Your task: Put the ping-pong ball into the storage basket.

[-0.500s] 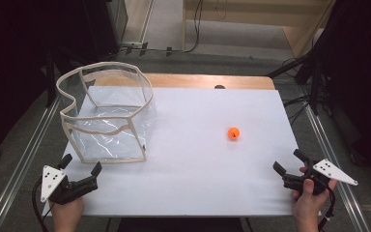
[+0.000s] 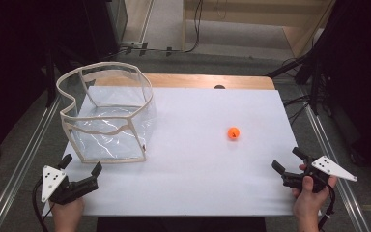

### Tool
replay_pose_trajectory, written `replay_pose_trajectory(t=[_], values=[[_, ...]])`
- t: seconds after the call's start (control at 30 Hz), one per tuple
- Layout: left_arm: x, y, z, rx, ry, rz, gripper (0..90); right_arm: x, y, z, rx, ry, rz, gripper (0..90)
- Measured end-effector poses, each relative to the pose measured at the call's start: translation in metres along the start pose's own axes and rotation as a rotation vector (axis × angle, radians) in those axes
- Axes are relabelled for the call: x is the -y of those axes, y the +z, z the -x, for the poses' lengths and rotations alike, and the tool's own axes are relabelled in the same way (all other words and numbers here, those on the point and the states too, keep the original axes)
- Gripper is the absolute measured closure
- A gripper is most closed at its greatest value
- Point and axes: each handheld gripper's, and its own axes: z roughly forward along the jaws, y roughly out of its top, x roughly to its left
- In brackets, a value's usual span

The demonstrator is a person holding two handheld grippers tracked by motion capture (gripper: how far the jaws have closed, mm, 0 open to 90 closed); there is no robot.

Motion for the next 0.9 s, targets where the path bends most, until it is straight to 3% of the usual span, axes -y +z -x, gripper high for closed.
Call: replay_pose_trajectory(t=[0.27,0.47,0.9], values=[[0.0,-0.001,0.0,0.002,-0.002,0.001,0.0,-0.016,0.003,-0.004,-0.042,-0.025,-0.03,0.0],[0.0,-0.001,-0.001,0.003,-0.008,0.004,0.0,-0.029,0.007,-0.011,-0.048,-0.055,-0.048,0.0],[0.0,0.0,0.0,0.001,0.003,-0.003,0.0,-0.052,0.016,-0.011,-0.053,-0.101,-0.087,0.0]])
